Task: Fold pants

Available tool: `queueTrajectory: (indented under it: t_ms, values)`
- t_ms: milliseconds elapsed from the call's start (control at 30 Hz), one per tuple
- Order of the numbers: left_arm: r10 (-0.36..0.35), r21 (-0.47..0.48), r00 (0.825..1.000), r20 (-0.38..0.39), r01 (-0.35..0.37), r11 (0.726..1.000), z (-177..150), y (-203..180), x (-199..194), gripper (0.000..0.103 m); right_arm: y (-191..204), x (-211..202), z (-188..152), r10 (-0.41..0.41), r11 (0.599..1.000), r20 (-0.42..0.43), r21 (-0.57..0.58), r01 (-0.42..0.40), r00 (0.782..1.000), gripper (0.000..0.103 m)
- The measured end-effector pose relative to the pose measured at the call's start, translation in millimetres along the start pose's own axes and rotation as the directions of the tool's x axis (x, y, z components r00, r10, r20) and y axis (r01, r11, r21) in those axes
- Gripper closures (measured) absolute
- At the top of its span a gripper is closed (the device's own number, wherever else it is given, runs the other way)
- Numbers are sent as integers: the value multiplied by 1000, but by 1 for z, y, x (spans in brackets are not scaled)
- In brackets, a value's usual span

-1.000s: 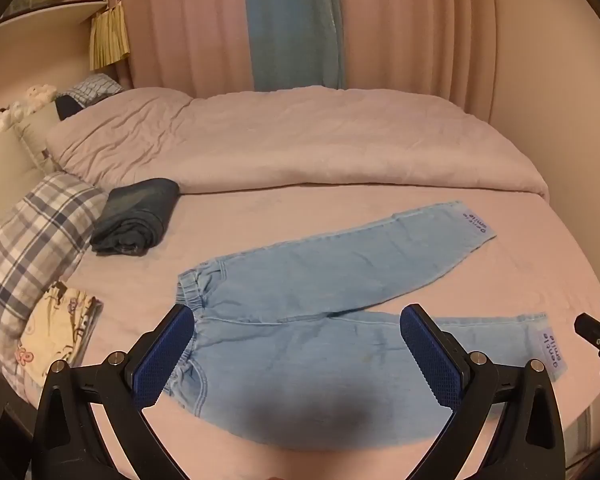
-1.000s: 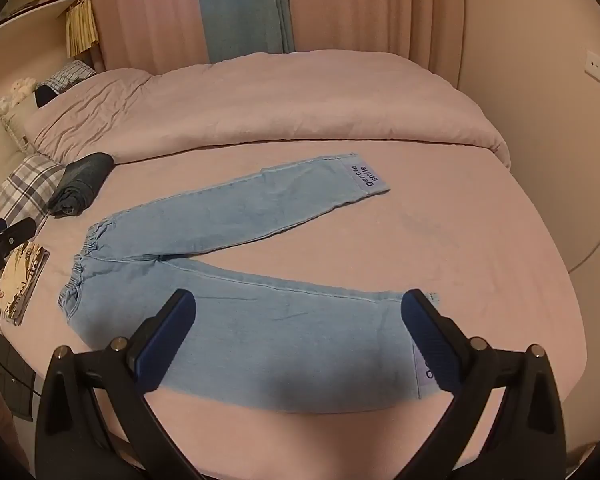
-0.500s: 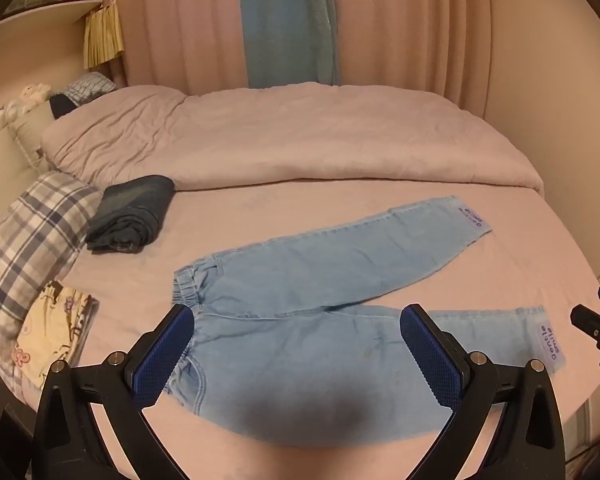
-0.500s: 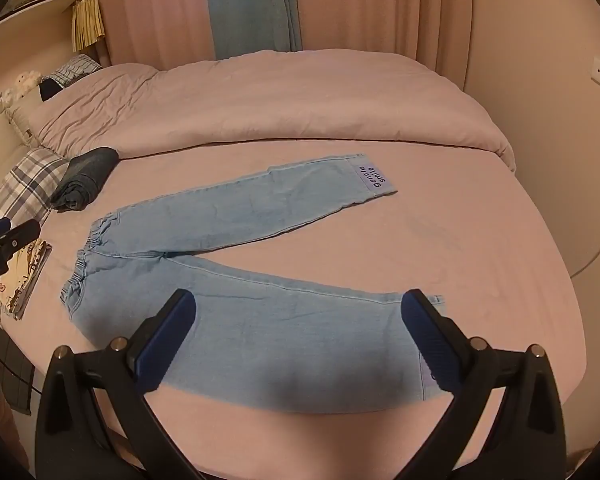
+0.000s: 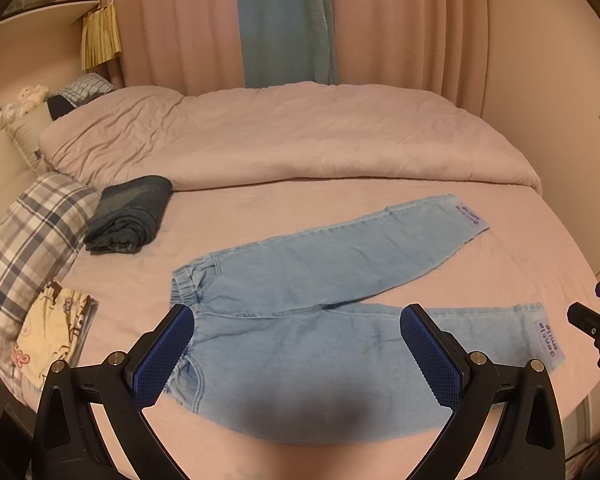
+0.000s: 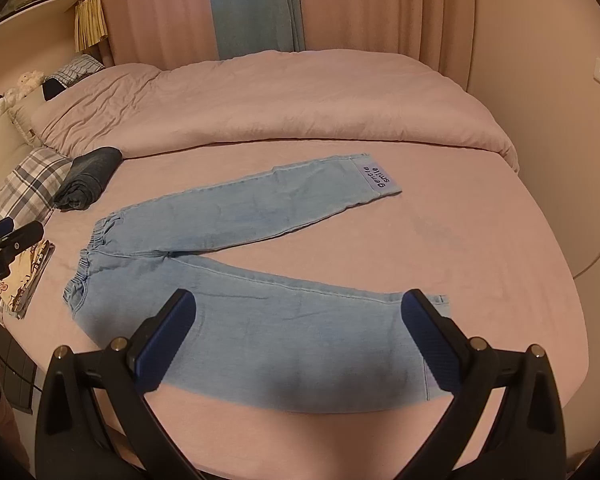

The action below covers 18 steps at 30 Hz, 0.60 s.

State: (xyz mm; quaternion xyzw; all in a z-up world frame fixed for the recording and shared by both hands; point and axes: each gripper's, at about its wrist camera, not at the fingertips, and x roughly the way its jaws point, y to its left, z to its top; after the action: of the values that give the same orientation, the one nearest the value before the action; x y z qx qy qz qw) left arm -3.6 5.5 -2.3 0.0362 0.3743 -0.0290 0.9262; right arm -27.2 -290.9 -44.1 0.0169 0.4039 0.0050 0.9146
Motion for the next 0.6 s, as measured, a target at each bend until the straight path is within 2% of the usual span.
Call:
queueTrajectory:
  t_ms: [600]
  values:
    - [-14,3,1000,-8,14,1000,-2,-2,-1,1,2,0,-2,4,1000,-5,3,-4,1000,0]
